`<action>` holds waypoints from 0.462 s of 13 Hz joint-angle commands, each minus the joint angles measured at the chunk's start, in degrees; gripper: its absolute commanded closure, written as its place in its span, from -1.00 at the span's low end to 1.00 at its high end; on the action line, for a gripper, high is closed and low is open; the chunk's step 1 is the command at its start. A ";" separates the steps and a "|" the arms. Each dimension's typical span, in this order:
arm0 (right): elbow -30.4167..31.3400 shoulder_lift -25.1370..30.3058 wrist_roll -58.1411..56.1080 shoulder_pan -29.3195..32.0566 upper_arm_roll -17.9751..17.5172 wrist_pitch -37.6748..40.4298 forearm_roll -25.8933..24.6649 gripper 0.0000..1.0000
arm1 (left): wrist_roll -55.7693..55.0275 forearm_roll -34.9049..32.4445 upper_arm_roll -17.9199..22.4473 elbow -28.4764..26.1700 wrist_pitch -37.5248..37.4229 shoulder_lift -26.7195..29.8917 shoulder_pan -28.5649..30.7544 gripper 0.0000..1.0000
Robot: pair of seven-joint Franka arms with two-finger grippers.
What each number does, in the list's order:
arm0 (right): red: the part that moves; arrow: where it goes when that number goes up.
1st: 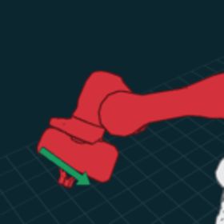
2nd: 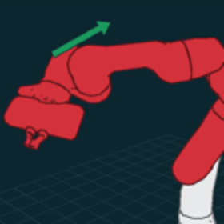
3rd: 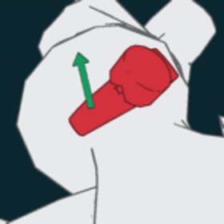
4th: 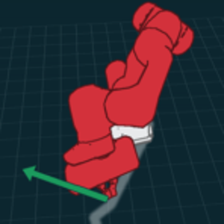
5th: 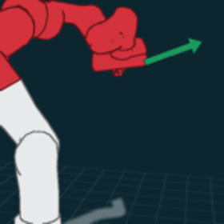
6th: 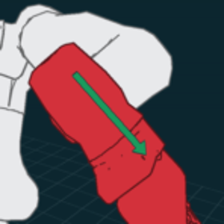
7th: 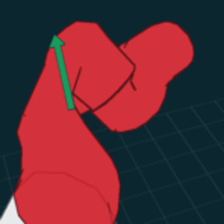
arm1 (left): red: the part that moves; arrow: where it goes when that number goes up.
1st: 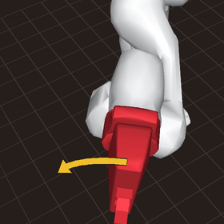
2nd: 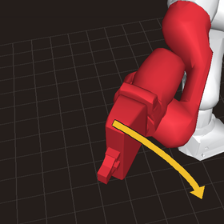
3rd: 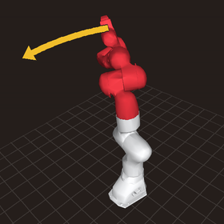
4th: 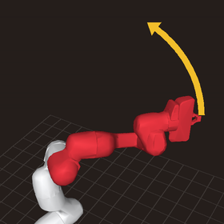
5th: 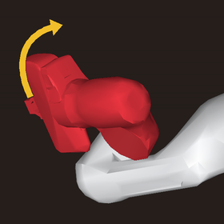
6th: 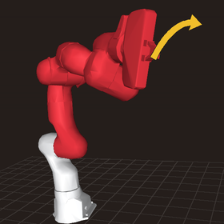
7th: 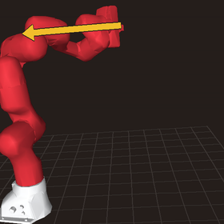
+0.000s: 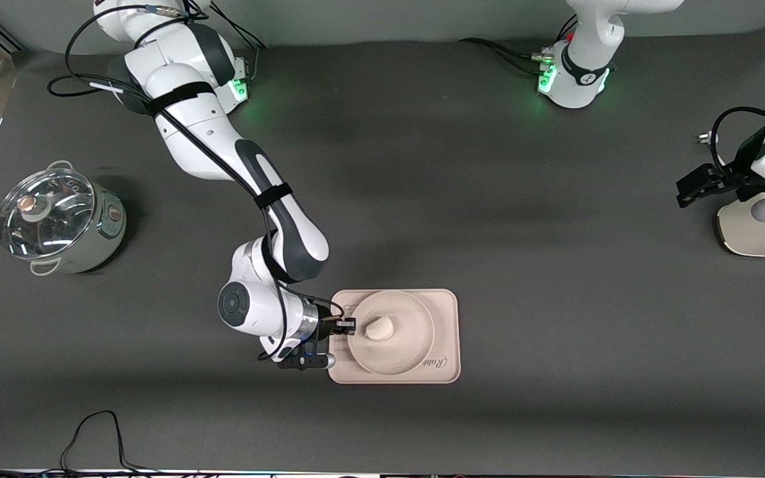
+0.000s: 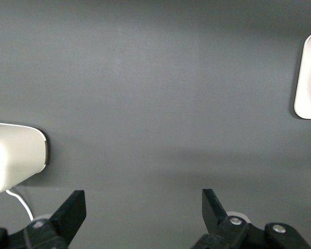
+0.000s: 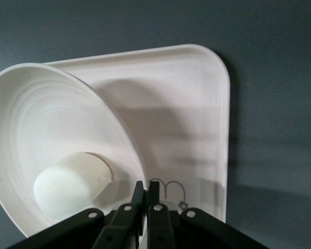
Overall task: Place bun in plate and plate on tray
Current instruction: 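Carry the plate with the right gripper and lower it onto the tray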
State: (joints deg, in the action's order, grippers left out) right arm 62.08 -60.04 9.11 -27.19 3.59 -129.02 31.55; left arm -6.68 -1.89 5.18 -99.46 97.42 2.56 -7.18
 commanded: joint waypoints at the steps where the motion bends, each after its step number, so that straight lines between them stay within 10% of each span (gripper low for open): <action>1: -1.97 -0.96 0.04 0.03 -0.16 -0.44 1.49 -0.11 | 0.79 -0.05 0.00 -0.82 0.14 0.87 -0.29 -1.00; 2: -1.88 -0.96 0.29 -0.05 -0.16 -0.53 1.49 -0.98 | 0.53 -0.05 0.00 -0.91 0.14 0.87 -0.29 -1.00; 6: -1.88 0.27 1.26 -0.23 -0.16 -1.23 1.49 -1.00 | 0.61 -0.05 0.00 -0.82 0.14 0.87 -0.29 -1.00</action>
State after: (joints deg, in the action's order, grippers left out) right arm 61.47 -60.18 9.16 -27.28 3.36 -130.19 31.58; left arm -6.67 -1.89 5.10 -99.57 97.42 2.56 -7.18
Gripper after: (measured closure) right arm 0.339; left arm 0.000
